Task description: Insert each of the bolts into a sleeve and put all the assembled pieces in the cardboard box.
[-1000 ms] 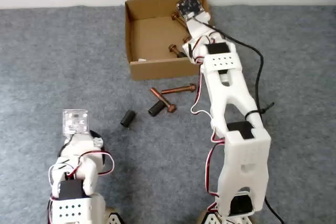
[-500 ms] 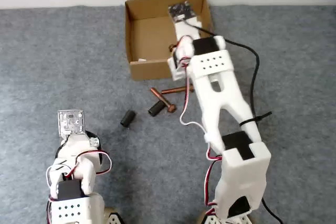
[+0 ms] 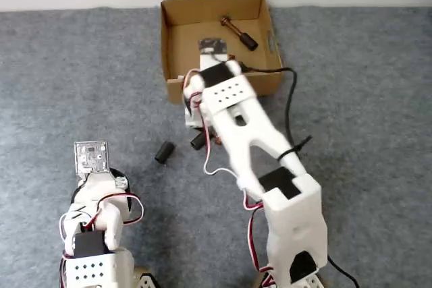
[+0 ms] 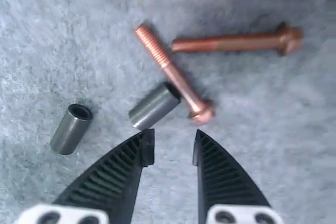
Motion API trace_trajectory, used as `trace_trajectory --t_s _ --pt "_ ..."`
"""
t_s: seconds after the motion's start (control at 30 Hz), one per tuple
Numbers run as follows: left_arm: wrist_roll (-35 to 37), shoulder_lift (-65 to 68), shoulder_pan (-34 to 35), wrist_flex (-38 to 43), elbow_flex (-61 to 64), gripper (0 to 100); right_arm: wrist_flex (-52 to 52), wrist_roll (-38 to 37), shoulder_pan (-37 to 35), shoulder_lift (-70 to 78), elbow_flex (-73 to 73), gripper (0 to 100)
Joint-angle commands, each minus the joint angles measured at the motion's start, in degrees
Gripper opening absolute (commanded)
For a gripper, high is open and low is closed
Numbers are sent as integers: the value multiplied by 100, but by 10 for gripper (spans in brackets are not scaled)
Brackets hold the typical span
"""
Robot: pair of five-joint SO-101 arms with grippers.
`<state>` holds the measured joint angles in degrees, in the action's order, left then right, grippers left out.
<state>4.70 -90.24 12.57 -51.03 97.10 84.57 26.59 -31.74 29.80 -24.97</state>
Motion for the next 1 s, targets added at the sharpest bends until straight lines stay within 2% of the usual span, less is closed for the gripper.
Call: trace_trajectory --t_s 0.0,0.13,0.43,0.57,0.77,0.97 --pt "-88 -44 18 105 -31 5 -224 246 -163 40 -246 174" --pt "-88 -44 18 105 -31 5 -426 246 -251 215 -457 228" --pt "-88 -44 18 105 -31 5 -365 457 -295 1174 -1363 203" --pt "-88 -35 18 105 -31 5 48 686 -312 1516 -1732 195" --pt "-88 -35 18 105 -31 5 716 932 -303 1666 -1811 154" --pt "-88 -35 18 105 -31 5 708 1029 -303 1719 -1811 139"
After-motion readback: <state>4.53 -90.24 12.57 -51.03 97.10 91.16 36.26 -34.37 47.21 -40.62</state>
